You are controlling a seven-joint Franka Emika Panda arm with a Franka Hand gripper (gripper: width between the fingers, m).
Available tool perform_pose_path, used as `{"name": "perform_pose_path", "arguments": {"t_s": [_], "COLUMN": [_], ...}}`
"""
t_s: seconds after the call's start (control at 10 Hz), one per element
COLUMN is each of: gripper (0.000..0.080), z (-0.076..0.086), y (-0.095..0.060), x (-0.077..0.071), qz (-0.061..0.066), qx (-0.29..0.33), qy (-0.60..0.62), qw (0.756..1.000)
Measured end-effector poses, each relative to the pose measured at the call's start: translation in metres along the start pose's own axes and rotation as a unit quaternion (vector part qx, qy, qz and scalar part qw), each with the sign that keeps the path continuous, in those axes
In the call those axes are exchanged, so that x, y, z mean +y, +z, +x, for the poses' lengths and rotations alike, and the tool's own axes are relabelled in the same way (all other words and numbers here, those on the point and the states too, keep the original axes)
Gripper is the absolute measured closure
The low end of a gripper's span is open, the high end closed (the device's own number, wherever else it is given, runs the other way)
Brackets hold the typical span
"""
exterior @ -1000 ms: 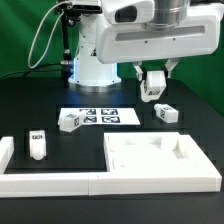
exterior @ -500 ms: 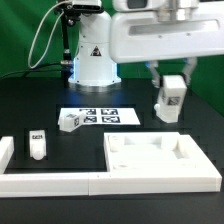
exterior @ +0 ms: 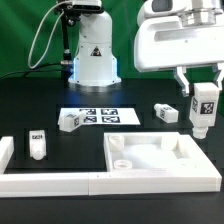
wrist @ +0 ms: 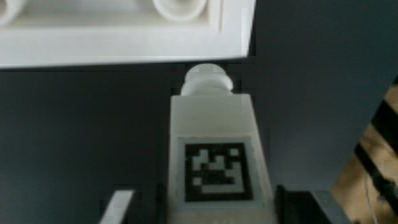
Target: Assemble one leg
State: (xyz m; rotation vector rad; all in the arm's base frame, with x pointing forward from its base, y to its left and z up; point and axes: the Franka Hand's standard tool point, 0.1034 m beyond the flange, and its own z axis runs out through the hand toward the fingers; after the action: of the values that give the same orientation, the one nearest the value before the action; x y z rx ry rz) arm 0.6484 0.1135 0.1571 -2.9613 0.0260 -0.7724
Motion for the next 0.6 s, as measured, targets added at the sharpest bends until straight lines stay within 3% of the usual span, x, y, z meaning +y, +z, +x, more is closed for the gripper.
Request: {"name": "perform_pose_path", "arguments": {"t_s": [0.2,0.4,0.6], "gripper": [0.0515,0.0515,0.0515], "z": [-0.003,-0.027,-0.036], "y": [0.001,0.015,0.023], "x": [0.001,0.001,-0.008], "qz": [-0.001,-0.004,-0.005], "qx": [-0.006,-0.005,-0.005], "qy": [-0.002,-0.007,-0.014], "qw": [1.0,1.0,1.0]}}
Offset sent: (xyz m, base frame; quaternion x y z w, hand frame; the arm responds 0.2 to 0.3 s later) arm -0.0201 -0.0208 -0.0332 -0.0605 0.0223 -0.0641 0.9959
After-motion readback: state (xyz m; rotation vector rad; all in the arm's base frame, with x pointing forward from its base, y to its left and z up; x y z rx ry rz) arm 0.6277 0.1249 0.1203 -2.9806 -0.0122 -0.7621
